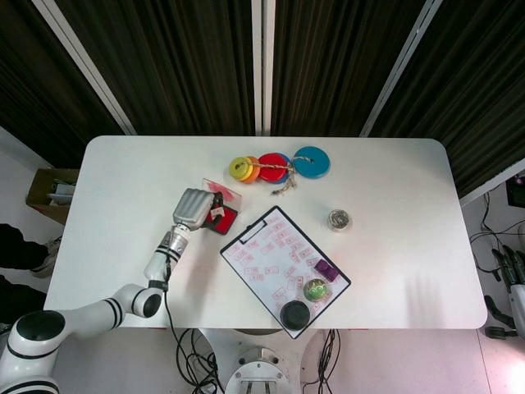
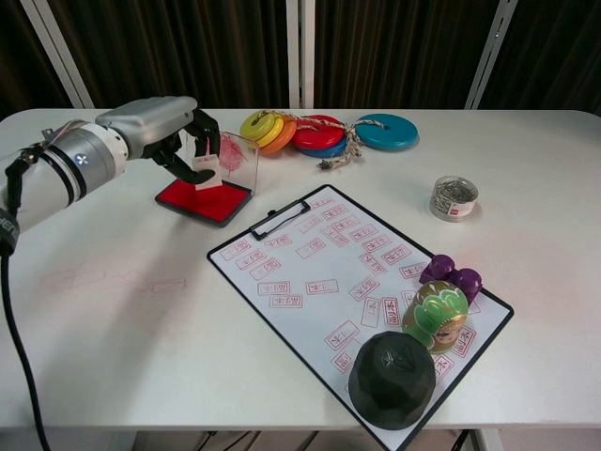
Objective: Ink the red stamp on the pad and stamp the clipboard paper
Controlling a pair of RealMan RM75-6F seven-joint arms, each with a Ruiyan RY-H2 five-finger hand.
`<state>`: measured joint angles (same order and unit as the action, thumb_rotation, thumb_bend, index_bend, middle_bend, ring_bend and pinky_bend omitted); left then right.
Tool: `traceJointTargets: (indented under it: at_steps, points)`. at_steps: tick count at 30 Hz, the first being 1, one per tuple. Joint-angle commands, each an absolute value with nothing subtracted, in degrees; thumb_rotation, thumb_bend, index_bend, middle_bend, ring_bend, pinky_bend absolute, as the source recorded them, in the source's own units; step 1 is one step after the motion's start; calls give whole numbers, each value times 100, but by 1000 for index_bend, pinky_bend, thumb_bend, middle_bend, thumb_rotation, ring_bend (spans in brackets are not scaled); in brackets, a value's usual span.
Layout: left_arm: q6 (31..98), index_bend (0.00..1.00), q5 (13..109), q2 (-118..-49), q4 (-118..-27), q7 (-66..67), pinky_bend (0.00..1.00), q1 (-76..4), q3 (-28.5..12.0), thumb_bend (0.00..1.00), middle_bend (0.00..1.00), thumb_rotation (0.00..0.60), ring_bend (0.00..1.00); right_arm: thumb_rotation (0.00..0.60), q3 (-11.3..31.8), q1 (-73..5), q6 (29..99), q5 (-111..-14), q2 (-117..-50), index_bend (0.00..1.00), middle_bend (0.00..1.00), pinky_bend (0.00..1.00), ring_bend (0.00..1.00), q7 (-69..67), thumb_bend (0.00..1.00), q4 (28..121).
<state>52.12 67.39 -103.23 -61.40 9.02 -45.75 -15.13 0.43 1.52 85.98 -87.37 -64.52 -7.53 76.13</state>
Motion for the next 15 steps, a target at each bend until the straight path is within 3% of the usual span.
traceJointTargets:
  at_steps: [1,8,15]
  points:
    - [5508,656,6740,-9730,-7277,932,1000,-4410,-1644,487,673,600,1000,600,42,149,8589,-8736,-6466,0,0,0,0,-772,242,7595]
    - [5957,656,6820,-9385,-8803,1699,1000,-4197,-1338,521,673,600,1000,600,37,112,8524,-8741,-6546,0,0,0,0,-822,241,7481]
    - [6045,656,7096,-9870,-9069,2226,1000,-4314,-993,518,673,600,1000,600,13,137,8591,-8795,-6549,0,0,0,0,-886,242,7445]
